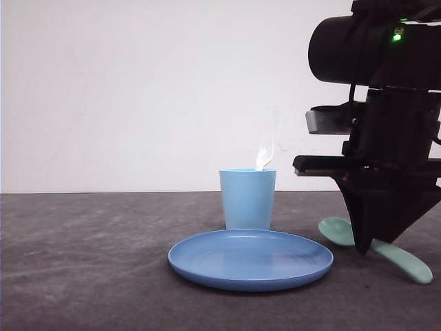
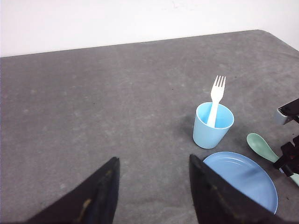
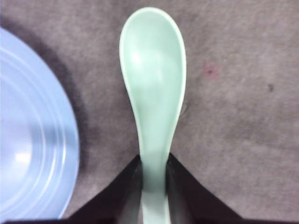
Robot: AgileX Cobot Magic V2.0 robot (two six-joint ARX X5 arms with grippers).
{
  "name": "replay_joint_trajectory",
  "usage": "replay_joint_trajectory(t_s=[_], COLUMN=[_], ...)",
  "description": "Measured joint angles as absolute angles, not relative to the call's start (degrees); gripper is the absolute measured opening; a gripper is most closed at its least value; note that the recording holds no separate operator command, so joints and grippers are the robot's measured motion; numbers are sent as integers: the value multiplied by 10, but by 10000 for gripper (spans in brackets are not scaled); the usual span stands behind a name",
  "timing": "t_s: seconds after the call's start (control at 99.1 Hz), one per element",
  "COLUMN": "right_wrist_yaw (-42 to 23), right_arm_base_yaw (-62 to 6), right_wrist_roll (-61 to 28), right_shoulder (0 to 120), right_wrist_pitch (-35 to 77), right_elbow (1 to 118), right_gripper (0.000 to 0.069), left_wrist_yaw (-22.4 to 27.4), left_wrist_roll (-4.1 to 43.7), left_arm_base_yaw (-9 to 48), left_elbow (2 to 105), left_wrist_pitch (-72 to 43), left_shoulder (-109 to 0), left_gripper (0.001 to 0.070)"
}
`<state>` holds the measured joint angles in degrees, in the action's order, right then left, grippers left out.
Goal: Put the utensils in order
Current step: 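Lower the right gripper onto the mint-green spoon handle and grasp it, then lift the green spoon and carry it above the blue cup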
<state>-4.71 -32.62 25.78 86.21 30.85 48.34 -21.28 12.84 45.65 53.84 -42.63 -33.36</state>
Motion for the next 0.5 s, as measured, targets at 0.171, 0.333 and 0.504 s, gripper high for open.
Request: replay_joint_trajectory(t_s=[0.171, 0.333, 0.504], right_wrist_yaw=[-64, -90, -92], right_arm_base_yaw=[-336, -348, -365], right_wrist_roll=[252, 238, 211], right_shoulder=[801, 716, 630], right_wrist_pitch=[306, 283, 173], right_elbow=[484, 484, 485], right_gripper=[75, 75, 75], left_wrist_yaw=[-213, -213, -213], left_wrist_roll=[129, 129, 129], left_arm_base_yaw=[456, 456, 456], left_elbow=[538, 538, 538], left_wrist_pitch=[-427, -427, -426], left_shoulder=[-334, -334, -334], left_gripper=[281, 281, 281])
